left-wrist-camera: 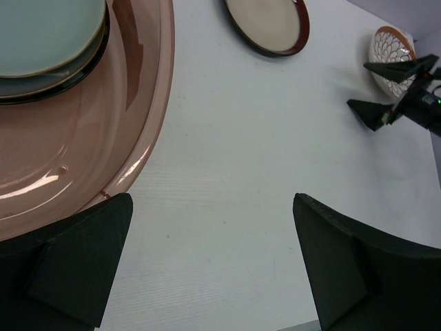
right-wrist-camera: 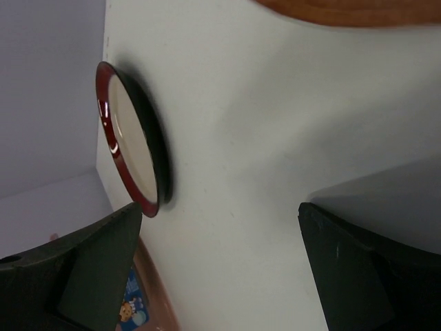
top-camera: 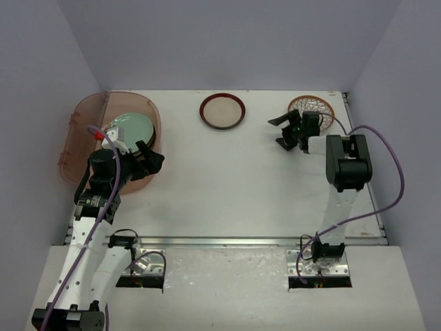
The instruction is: Place the plates into the plastic bin on the countertop
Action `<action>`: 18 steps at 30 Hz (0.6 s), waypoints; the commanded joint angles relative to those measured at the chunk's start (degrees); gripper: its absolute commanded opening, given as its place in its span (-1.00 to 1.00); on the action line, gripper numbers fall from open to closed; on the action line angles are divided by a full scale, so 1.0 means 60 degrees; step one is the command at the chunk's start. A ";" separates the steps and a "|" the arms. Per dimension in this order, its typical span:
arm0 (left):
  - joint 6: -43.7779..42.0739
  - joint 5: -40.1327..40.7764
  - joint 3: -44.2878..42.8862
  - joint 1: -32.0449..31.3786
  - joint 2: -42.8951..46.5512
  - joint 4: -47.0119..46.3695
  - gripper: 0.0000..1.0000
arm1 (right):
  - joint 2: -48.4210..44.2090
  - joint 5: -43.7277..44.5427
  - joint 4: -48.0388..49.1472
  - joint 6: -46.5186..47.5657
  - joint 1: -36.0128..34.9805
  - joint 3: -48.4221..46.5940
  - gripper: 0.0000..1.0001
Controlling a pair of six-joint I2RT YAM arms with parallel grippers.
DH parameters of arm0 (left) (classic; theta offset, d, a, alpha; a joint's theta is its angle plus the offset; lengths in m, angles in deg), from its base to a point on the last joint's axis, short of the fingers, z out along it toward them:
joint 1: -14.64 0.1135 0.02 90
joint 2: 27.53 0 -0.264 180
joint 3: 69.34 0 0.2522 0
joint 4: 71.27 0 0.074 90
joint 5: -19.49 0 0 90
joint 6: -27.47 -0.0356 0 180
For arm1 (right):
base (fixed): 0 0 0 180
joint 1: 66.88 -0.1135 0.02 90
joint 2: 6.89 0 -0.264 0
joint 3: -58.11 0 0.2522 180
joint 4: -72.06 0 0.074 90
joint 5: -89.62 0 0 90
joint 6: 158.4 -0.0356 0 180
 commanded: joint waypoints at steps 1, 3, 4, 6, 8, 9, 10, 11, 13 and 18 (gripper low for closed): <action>-0.0124 0.0014 -0.0188 -0.0061 0.0053 -0.0333 1.00 | 0.2299 -0.0100 -0.3041 0.0566 -0.1282 -0.2969 0.90; -0.0111 0.0083 -0.0188 -0.0061 0.0046 -0.0307 1.00 | 0.3280 -0.0035 -0.4858 0.0947 -0.1588 -0.5207 0.83; -0.0111 0.0091 -0.0188 -0.0061 0.0029 -0.0307 1.00 | 0.3963 -0.0034 -0.5461 0.1220 -0.1734 -0.6024 0.74; -0.0125 0.0111 -0.0198 -0.0057 -0.0006 -0.0311 1.00 | 0.4660 -0.0030 -0.6521 0.1462 -0.1835 -0.7564 0.57; -0.0125 0.0112 -0.0188 -0.0046 -0.0006 -0.0310 1.00 | 0.5177 -0.0187 -0.7051 0.1673 -0.1856 -0.8358 0.36; -0.0125 0.0182 -0.0208 -0.0053 -0.0025 -0.0281 1.00 | 0.5395 -0.0286 -0.7277 0.1758 -0.1856 -0.8646 0.27; -0.0124 0.0256 -0.0232 -0.0061 -0.0050 -0.0247 1.00 | 0.5612 -0.0423 -0.7487 0.1846 -0.1856 -0.8923 0.16; -0.0115 0.0276 -0.0232 -0.0061 -0.0060 -0.0238 1.00 | 0.5752 -0.0655 -0.7563 0.1921 -0.1856 -0.9101 0.03; -0.0123 0.0259 -0.0258 -0.0061 -0.0116 -0.0233 1.00 | 0.6027 -0.1077 -0.7690 0.2009 -0.1830 -0.9446 -0.33; -0.0140 0.0198 -0.0261 -0.0061 -0.0153 -0.0218 1.00 | 0.6157 -0.0843 -0.7877 0.2001 -0.1827 -0.9553 -1.00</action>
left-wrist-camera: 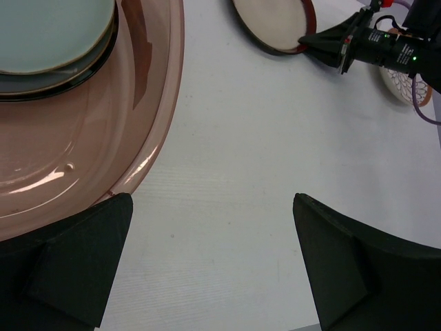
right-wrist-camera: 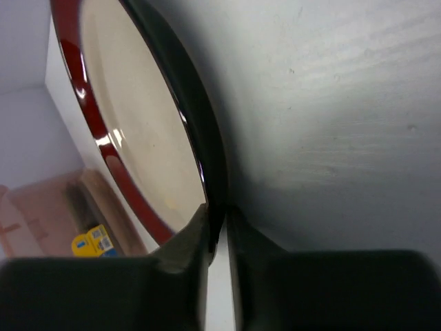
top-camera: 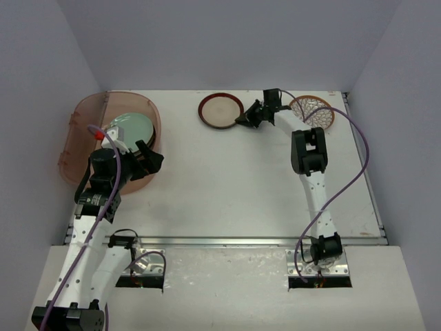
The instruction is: Place the plates into the plastic bin on the countertop
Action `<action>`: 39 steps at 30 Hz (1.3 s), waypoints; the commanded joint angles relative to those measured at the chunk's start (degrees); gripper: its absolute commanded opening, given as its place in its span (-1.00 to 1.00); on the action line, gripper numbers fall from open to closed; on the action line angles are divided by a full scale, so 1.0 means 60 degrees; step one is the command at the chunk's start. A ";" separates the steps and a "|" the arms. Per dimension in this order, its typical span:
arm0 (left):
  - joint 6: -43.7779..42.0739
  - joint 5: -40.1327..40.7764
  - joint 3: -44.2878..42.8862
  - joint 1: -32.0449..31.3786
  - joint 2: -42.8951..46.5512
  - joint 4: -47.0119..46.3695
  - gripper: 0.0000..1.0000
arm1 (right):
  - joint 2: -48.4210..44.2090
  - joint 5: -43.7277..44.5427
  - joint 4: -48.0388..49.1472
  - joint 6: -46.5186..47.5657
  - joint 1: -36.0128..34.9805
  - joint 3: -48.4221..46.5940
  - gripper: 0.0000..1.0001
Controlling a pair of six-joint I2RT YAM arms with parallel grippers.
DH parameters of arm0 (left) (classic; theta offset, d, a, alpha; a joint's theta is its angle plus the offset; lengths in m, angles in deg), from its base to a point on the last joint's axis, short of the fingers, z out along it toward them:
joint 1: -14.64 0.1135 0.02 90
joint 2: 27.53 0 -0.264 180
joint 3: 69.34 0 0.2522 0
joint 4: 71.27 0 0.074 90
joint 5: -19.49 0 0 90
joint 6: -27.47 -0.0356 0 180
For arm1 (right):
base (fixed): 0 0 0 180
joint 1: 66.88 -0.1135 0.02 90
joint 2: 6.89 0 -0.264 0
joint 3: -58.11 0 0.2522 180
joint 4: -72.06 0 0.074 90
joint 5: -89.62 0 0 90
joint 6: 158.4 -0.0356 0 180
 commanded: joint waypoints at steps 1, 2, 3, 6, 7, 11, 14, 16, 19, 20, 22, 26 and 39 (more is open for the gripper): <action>-0.0140 0.0011 -0.0261 -0.0066 0.0010 -0.0254 1.00 | 0.0643 0.0769 -0.1952 0.0685 -0.0034 0.0208 -1.00; -0.0140 0.0011 -0.0261 -0.0071 0.0005 -0.0259 1.00 | 0.0601 0.0816 -0.1978 0.0758 -0.0040 0.0239 -1.00; -0.0140 0.0005 -0.0261 -0.0073 -0.0006 -0.0264 1.00 | 0.0505 0.0848 -0.1947 0.0849 -0.0048 0.0338 -1.00; -0.0154 -0.0101 -0.0248 -0.0076 -0.0058 -0.0278 1.00 | -0.0477 0.0702 -0.1210 0.1315 -0.0114 0.1506 -1.00; -0.0171 -0.0173 -0.0247 -0.0076 -0.0117 -0.0312 1.00 | -0.1071 0.0316 -0.0592 0.1406 -0.0125 0.2334 -1.00; -0.0192 -0.1082 -0.0275 -0.0076 -0.0461 -0.0555 1.00 | -0.3500 -0.1495 0.2810 0.1061 0.0011 0.6189 -1.00; 0.0115 -0.2130 -0.0388 -0.0063 -0.0888 -0.0695 1.00 | -0.4741 -0.2534 0.4766 0.0771 0.0125 0.8202 -1.00; 0.0446 -0.2833 -0.0304 -0.0108 -0.1069 -0.1025 1.00 | -0.5566 -0.3107 0.5587 0.0590 0.0154 0.9234 -1.00; 0.1081 -0.3213 -0.0204 -0.0534 -0.1342 -0.1777 1.00 | -0.6683 -0.3675 0.6527 0.0383 0.0262 1.0588 -1.00; 0.1195 -0.2942 -0.0228 -0.0856 -0.1497 -0.1867 1.00 | -0.6960 -0.3797 0.6707 0.0342 0.0301 1.0898 -1.00; 0.1376 -0.2487 -0.0314 -0.1513 -0.1847 -0.1984 1.00 | -0.7401 -0.4060 0.6979 0.0306 0.0381 1.1390 -1.00; 0.1639 -0.1697 -0.0466 -0.2378 -0.2504 -0.2118 1.00 | -0.8402 -0.4416 0.6564 0.1034 0.0410 1.1982 -1.00; 0.2311 -0.1945 -0.0644 -0.3348 -0.4325 -0.3868 0.99 | -1.0806 -0.5053 0.4555 0.2905 0.0302 1.2759 -1.00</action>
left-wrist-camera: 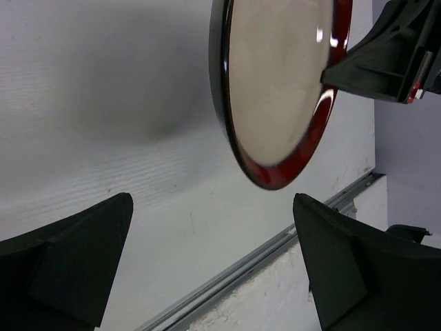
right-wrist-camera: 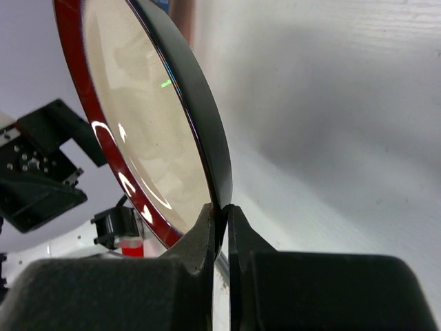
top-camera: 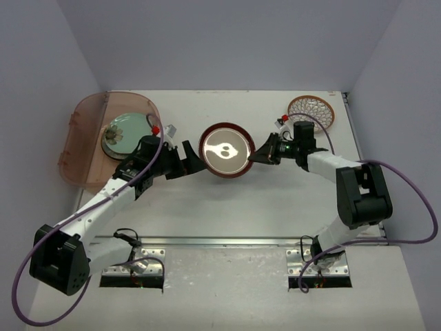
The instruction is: Place the plates into the plastic bin on the countertop
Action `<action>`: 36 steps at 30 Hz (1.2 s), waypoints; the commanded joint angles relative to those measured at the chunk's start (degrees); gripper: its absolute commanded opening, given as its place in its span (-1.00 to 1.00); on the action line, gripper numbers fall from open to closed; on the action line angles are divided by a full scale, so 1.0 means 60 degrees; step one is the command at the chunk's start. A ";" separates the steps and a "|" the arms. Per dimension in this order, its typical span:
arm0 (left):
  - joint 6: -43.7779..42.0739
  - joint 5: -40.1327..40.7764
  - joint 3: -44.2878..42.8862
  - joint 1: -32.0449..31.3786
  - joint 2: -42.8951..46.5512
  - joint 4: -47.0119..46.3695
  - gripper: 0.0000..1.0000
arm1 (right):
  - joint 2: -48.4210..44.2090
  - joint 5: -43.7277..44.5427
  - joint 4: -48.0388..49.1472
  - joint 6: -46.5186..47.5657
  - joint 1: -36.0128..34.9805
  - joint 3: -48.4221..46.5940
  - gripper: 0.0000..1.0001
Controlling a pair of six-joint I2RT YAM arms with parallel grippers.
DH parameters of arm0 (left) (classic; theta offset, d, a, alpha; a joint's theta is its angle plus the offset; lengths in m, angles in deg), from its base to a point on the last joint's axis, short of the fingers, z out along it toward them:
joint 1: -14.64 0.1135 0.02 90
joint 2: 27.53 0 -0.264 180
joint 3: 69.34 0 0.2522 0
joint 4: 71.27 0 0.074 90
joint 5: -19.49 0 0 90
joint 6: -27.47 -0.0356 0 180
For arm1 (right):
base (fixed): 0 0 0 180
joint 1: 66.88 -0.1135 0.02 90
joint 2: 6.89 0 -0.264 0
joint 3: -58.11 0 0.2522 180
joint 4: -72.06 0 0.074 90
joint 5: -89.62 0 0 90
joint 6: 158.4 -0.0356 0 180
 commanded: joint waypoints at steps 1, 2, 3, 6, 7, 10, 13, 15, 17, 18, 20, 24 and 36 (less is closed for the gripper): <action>0.0408 -0.0584 -0.0507 -0.0114 -0.0309 -0.1725 0.98 | -0.1155 -0.1288 0.0261 0.0547 -0.0075 0.0068 -1.00; 0.0436 -0.0519 -0.0562 -0.0133 -0.0385 -0.1756 0.94 | -0.1272 -0.1325 0.0210 0.0566 -0.0093 0.0089 -1.00; 0.0461 -0.0446 -0.0619 -0.0152 -0.0460 -0.1782 0.91 | -0.1386 -0.1362 0.0160 0.0585 -0.0112 0.0108 -1.00; 0.0471 -0.0229 -0.0771 -0.0149 -0.0663 -0.1806 0.74 | -0.1618 -0.1540 0.0112 0.0617 -0.0186 0.0149 -1.00; 0.0467 -0.0161 -0.0805 -0.0149 -0.0725 -0.1810 0.65 | -0.1690 -0.1603 0.0088 0.0622 -0.0231 0.0163 -1.00; 0.0469 -0.0150 -0.0844 -0.0159 -0.0888 -0.1872 0.51 | -0.1831 -0.1708 0.0067 0.0649 -0.0403 0.0201 -1.00; 0.0493 -0.0295 -0.0813 -0.0159 -0.1001 -0.2003 0.34 | -0.1982 -0.1783 0.0020 0.0713 -0.0525 0.0214 -1.00; 0.0493 -0.0415 -0.0787 -0.0151 -0.1038 -0.2366 0.23 | -0.2014 -0.1951 0.0064 0.0705 -0.0565 0.0225 -1.00; 0.0500 -0.0640 -0.0743 -0.0159 -0.1045 -0.2511 -0.06 | -0.2046 -0.2112 0.0290 0.0587 -0.0573 0.0248 -1.00; 0.0492 -0.0712 -0.0735 -0.0159 -0.1029 -0.2551 -0.25 | -0.2062 -0.2168 0.0371 0.0499 -0.0573 0.0264 -1.00; 0.0498 -0.0871 -0.0714 -0.0159 -0.0995 -0.2710 -0.65 | -0.2087 -0.2262 0.0515 0.0381 -0.0575 0.0296 -1.00; 0.0570 -0.1382 -0.0554 -0.0147 -0.0768 -0.3245 -1.00 | -0.2060 -0.2358 0.0885 0.0184 -0.0586 0.0423 -1.00; 0.2420 -0.1981 -0.0854 0.1678 0.0972 -0.3819 -1.00 | -0.1935 -0.1819 0.0920 -0.0067 -0.0071 0.0590 0.98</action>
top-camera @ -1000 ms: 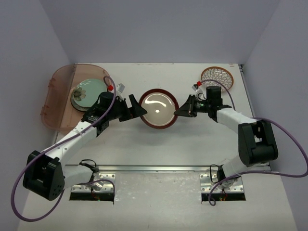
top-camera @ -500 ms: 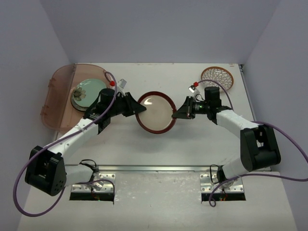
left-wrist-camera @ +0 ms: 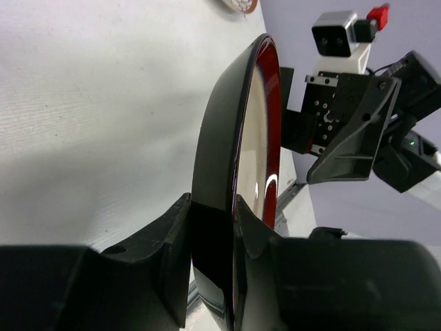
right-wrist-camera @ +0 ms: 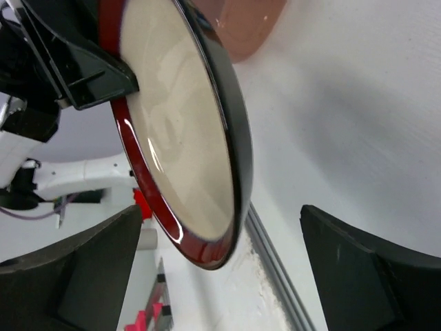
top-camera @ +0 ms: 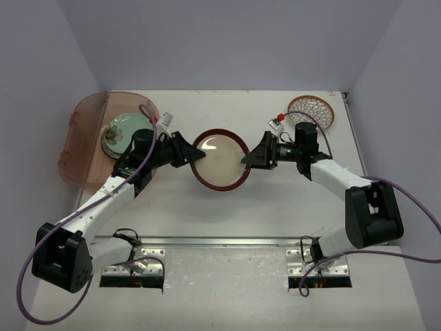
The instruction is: Place the plates into the plastic bin on the countertop
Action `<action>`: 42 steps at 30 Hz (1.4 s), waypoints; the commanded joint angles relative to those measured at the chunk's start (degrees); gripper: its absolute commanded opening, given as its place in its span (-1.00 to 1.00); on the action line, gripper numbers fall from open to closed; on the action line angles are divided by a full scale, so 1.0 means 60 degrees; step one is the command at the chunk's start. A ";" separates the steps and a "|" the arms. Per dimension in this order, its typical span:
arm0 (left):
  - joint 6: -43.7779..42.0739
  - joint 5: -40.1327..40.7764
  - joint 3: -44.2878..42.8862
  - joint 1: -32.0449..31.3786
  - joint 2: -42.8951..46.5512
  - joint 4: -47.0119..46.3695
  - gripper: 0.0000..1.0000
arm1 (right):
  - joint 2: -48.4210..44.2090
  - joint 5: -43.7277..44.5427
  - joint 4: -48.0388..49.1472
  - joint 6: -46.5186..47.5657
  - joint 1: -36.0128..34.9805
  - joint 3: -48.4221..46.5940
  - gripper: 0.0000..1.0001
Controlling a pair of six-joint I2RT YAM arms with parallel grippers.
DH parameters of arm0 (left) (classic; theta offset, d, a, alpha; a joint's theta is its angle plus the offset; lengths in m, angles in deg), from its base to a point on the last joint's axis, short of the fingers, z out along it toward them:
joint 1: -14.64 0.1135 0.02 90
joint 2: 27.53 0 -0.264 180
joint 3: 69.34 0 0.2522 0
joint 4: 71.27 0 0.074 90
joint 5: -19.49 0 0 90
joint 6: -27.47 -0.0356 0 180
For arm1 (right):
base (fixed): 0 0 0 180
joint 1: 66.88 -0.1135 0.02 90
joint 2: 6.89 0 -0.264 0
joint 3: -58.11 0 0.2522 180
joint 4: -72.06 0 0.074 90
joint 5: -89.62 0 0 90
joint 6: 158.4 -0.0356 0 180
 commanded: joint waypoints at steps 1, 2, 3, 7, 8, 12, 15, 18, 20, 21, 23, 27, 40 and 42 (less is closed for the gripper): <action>0.0929 -0.0102 -0.1083 0.1473 0.1226 -0.0944 -1.00 | -0.0286 0.0165 0.0127 -0.0030 0.0576 -0.0004 0.97; 0.0881 0.0168 -0.1367 0.1758 0.1302 -0.0439 -1.00 | -0.0348 0.0359 0.0051 -0.0057 0.0825 0.0162 0.97; 0.0839 0.0440 -0.1628 0.2133 0.1380 0.0060 -1.00 | -0.0411 0.0531 -0.0016 -0.0080 0.1055 0.0325 0.97; 0.0931 0.1613 -0.2222 0.4261 0.1536 0.1852 -1.00 | -0.0741 0.0789 -0.0246 0.0093 0.1574 0.0770 0.97; 0.1156 0.2114 -0.2262 0.5155 0.1536 0.2070 -1.00 | -0.0820 0.0808 -0.0491 0.0309 0.1594 0.0820 0.97; 0.1878 0.2080 -0.1875 0.7093 0.1242 0.1707 -1.00 | -0.1146 0.0873 -0.0794 0.0610 0.1598 0.0948 0.98; 0.2016 0.2288 -0.2021 0.7542 0.0549 0.1438 -1.00 | -0.1238 0.0814 -0.0842 0.0684 0.1598 0.1019 0.98; 0.2213 0.2029 -0.2527 0.7879 -0.1181 0.1108 -1.00 | -0.1271 0.0592 -0.0561 0.0510 0.1598 0.1121 0.98; 0.2309 0.1978 -0.2844 0.8071 -0.2178 0.0826 -1.00 | -0.1324 0.0427 -0.0159 0.0254 0.1589 0.1293 0.98; 0.2304 0.2021 -0.3020 0.8085 -0.2412 0.0761 -1.00 | -0.1337 0.0387 -0.0100 0.0230 0.1598 0.1331 0.98; 0.2284 0.2047 -0.3339 0.8095 -0.3113 0.0619 -1.00 | -0.1360 0.0311 -0.0013 0.0197 0.1598 0.1374 0.98; 0.2408 0.1774 -0.3503 0.8081 -0.3922 -0.0171 -1.00 | -0.1329 0.0219 0.0284 0.0058 0.1587 0.1465 0.98; 0.1950 0.2442 -0.3639 0.7721 -0.4948 0.0836 0.09 | -0.1142 0.0050 0.1092 -0.0356 0.1598 0.1693 0.98; 0.1547 0.2724 -0.4088 0.7476 -0.5215 0.1624 0.27 | -0.1200 0.0027 0.1106 -0.0356 0.1598 0.1713 0.98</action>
